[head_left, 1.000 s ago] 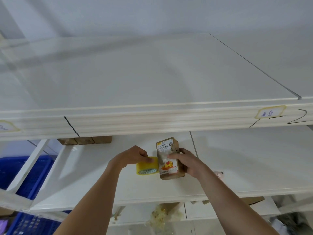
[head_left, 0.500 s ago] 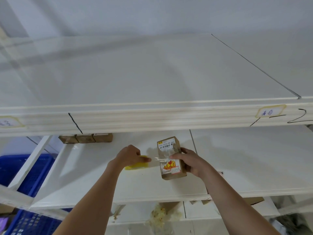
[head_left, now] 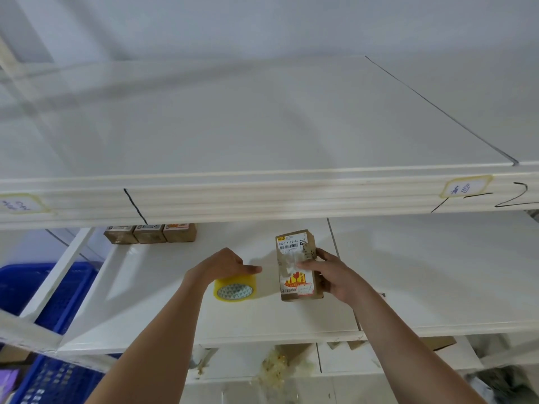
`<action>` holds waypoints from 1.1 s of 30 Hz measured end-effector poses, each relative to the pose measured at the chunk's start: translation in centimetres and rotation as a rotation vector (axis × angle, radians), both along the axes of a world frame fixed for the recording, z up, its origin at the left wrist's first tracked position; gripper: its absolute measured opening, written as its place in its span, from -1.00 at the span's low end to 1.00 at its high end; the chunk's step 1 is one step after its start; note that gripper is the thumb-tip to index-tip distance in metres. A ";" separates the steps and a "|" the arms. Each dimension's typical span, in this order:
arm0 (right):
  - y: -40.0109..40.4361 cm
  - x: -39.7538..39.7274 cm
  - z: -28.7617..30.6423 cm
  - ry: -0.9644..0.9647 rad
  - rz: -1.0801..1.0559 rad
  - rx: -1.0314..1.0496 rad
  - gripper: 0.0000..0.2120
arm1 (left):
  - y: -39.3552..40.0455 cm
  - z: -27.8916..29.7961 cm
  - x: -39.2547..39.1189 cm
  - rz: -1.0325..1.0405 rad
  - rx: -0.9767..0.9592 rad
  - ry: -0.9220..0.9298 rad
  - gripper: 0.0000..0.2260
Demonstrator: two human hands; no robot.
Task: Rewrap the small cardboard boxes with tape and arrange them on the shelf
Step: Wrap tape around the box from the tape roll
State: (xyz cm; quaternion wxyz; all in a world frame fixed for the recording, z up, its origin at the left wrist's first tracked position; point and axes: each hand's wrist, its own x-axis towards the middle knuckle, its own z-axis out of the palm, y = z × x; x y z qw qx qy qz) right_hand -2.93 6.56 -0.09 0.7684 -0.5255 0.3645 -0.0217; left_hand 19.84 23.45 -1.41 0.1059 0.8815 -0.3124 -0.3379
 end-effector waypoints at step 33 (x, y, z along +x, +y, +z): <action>3.6 1.9 0.3 0.138 0.006 -0.067 -0.45 | -1.6 1.1 -3.1 -0.062 -0.155 -0.051 -0.45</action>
